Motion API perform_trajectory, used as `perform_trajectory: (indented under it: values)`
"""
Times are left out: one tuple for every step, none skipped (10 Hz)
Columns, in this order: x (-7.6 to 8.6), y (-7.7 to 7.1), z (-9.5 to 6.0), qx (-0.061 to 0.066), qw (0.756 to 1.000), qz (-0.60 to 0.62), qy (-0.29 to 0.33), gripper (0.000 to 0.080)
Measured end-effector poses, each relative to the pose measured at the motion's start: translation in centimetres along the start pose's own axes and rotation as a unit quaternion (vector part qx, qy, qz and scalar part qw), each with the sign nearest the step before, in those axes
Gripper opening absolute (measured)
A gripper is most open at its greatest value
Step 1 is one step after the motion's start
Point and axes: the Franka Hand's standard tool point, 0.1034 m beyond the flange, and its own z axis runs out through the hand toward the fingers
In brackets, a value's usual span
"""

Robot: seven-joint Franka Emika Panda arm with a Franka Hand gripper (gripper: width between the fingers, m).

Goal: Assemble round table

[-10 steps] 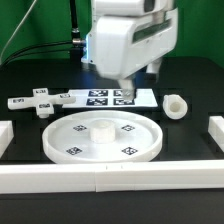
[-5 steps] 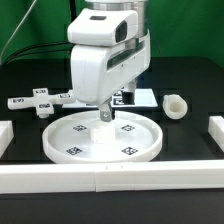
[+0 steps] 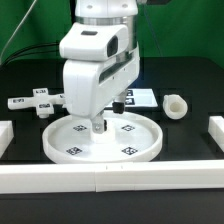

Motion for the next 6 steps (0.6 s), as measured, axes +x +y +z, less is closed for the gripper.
perform_trajectory:
  values:
    - [-0.2,0.1,0.7,0.004,1.0,0.001,-0.001,0.065]
    - [-0.4,0.1,1.0,0.006,1.0,0.002,-0.001,0.065]
    - [-0.7,0.1,1.4,0.009,1.0,0.001,-0.002,0.065]
    - [-1.1,0.1,1.9,0.012,1.0,0.001,-0.002,0.065]
    - [-1.4,0.1,2.2,0.014,1.0,0.004,-0.002,0.065]
    - [-1.4,0.1,2.2,0.014,1.0,0.004,-0.002,0.065]
